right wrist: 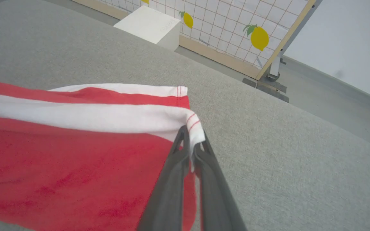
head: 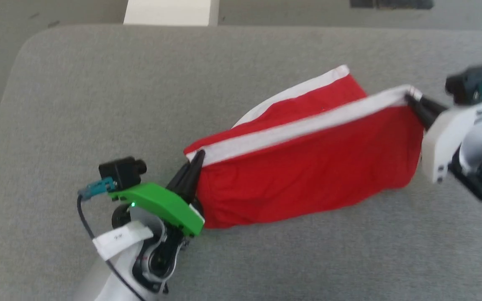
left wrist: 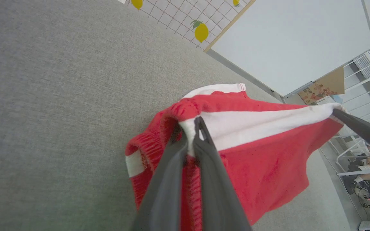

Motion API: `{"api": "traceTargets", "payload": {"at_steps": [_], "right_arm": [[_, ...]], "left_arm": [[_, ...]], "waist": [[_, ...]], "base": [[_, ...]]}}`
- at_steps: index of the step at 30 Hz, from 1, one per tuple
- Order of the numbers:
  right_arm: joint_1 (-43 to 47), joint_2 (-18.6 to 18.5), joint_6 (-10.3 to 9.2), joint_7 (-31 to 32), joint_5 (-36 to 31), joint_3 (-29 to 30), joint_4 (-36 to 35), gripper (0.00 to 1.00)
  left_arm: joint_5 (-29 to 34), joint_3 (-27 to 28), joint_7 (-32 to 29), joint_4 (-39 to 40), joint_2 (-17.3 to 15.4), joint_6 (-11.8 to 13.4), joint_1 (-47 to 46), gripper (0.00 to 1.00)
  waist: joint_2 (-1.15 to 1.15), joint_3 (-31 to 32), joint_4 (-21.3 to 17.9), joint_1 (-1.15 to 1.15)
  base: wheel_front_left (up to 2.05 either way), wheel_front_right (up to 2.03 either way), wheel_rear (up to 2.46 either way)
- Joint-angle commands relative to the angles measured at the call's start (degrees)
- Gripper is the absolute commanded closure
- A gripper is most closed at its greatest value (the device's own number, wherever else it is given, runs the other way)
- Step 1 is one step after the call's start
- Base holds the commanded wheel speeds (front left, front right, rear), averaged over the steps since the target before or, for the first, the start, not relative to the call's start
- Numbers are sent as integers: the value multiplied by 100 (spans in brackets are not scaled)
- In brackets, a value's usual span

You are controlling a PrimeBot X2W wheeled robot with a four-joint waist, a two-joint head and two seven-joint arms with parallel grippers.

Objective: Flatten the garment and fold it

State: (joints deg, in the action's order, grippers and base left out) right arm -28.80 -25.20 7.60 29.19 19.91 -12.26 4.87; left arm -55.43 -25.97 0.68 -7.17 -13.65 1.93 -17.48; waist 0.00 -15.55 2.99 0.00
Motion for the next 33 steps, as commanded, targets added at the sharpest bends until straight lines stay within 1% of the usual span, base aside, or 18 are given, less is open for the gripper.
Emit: {"api": "traceTargets", "payload": {"at_steps": [1,6,9,14,19,24,26,27,28,29,33], "right_arm": [[-298,-75,-11,-73,50,-93,193,100],[-1183,-272,-11,-148,90,-511,929,100],[-1658,-318,-11,-151,138,-763,1380,100],[-2255,-297,-11,-2,265,-1085,2035,100],[-2680,-271,-11,451,456,-1334,2652,100],[-2891,-242,-11,1070,692,-1498,3016,100],[-2935,-221,-11,1302,761,-1432,3157,100],[-2949,-202,-11,1372,769,-1383,3212,94],[-2951,-184,-11,1363,760,-1354,3222,50],[-2938,-155,-11,1282,753,-1296,3220,0],[-2745,-119,-11,745,693,-1269,3077,0]], "left_arm": [[58,10,59,-127,56,-47,-214,100],[176,-19,188,-517,231,-41,-612,100],[199,-49,210,-667,340,-9,-760,100],[265,-165,107,-841,405,40,-911,100],[274,-289,-43,-888,444,12,-1013,100],[215,-460,-335,-865,469,-43,-1038,100],[196,-526,-471,-861,453,-44,-1030,56],[211,-550,-502,-851,436,-33,-1026,0],[228,-547,-479,-835,429,-18,-1022,0],[248,-538,-437,-814,422,-1,-1013,0],[363,-496,-196,-692,374,60,-923,0]], "waist": [[0,-440,364,0],[0,-817,585,0],[0,-1016,698,0],[0,-1282,837,0],[0,-1449,951,0],[0,-1493,1006,0],[0,-1477,1006,0],[0,-1451,1003,0],[0,-1420,999,0],[0,-1370,990,0],[0,-1110,949,0]], "base": [[0,0,0],[0,0,0],[0,0,0],[0,0,0],[0,0,0],[0,0,0],[0,0,0],[0,0,0],[0,0,0],[0,0,0],[0,0,0]]}}
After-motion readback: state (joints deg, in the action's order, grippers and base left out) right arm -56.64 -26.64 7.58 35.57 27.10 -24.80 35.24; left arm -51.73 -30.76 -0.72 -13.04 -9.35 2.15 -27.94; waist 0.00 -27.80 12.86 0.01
